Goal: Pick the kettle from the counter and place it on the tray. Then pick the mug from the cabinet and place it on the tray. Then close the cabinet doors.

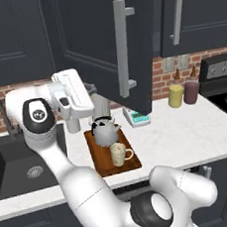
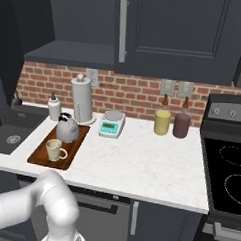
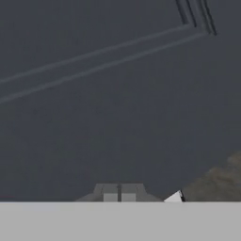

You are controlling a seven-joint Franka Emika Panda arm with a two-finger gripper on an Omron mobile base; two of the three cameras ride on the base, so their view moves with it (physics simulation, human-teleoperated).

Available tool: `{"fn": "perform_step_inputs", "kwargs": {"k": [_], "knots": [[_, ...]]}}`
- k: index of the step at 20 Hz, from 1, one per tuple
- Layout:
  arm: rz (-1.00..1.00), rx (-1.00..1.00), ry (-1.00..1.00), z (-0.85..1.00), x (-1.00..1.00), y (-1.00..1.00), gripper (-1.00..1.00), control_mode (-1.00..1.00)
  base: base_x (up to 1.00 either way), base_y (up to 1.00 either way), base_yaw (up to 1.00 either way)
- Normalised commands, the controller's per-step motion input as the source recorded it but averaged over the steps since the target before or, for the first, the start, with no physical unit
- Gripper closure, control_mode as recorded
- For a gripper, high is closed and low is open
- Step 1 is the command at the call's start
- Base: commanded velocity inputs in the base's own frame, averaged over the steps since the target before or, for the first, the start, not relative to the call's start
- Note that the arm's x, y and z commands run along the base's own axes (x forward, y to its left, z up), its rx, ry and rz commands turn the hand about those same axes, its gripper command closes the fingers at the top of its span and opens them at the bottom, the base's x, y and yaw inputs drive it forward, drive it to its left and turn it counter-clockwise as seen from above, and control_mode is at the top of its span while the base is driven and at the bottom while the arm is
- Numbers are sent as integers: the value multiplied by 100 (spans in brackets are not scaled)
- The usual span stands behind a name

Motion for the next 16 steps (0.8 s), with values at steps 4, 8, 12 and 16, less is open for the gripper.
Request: {"fn": "perform_step_inputs", "kwargs": {"k": [4, 8, 12, 16], "knots": [[6, -7, -11, 17, 31, -40, 100, -100, 0, 0, 0], [7, -3, -7, 17, 44, -36, 100, -100, 0, 0, 0], [10, -1, -4, 13, 53, -30, 100, -100, 0, 0, 0], [17, -1, 0, 12, 66, -23, 100, -100, 0, 0, 0]]}}
